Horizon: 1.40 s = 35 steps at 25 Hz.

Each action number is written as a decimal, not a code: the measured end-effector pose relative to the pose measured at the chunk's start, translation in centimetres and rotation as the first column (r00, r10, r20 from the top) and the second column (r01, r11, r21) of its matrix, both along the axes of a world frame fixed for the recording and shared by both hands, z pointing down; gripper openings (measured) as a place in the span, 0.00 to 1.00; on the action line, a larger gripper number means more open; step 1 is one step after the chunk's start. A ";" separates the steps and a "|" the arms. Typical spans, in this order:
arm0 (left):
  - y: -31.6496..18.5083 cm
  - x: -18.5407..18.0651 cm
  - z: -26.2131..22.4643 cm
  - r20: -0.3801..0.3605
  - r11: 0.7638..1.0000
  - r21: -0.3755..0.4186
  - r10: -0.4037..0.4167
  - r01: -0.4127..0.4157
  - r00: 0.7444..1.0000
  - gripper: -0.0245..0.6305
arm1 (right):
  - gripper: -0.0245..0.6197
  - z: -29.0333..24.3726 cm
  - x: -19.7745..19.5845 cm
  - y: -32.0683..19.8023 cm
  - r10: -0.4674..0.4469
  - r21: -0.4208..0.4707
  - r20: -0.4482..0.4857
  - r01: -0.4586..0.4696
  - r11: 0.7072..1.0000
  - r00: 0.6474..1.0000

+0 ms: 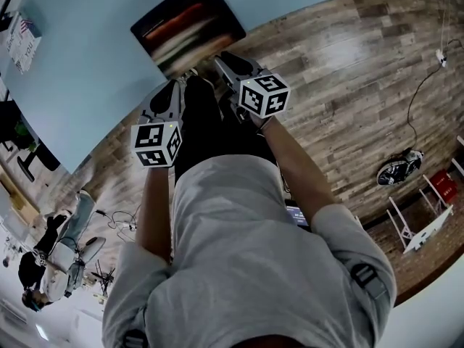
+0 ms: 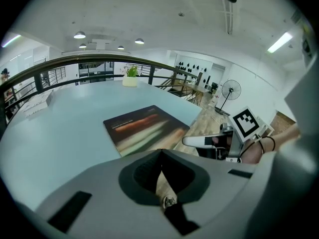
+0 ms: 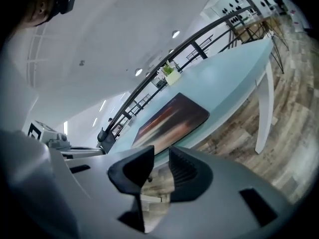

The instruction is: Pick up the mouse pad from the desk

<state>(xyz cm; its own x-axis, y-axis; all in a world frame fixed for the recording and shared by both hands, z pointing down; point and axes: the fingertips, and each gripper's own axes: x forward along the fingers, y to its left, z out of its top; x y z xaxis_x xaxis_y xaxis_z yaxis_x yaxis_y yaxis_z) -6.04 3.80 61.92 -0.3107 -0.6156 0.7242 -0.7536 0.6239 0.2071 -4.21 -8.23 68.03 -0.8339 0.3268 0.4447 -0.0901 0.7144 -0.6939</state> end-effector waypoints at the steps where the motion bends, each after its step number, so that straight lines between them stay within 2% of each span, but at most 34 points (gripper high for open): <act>1: 0.1 0.0 0.0 0.000 1.000 0.001 -0.002 0.002 1.000 0.06 | 0.19 0.2 -0.1 -0.1 0.015 -0.015 -0.007 -0.015 1.000 1.000; 12: 0.8 -0.8 0.1 -0.008 1.000 0.011 -0.015 0.015 1.000 0.06 | 0.21 1.3 -1.0 -0.2 0.083 -0.096 -0.062 -0.089 0.991 0.995; 19: 1.3 -1.1 0.5 -0.018 1.000 0.006 -0.020 0.020 1.000 0.06 | 0.21 1.3 -1.4 -0.2 0.076 -0.092 -0.064 -0.082 0.992 0.995; 29: 0.8 -1.5 0.5 -0.023 1.000 0.013 -0.002 0.003 1.000 0.06 | 0.16 0.9 -1.2 -0.2 0.027 0.017 -0.078 -0.026 1.000 0.997; 35: 1.2 -2.0 0.7 -0.028 1.000 0.017 0.003 -0.003 1.000 0.06 | 0.08 -0.1 -1.6 0.1 0.005 0.092 -0.049 0.000 0.996 0.999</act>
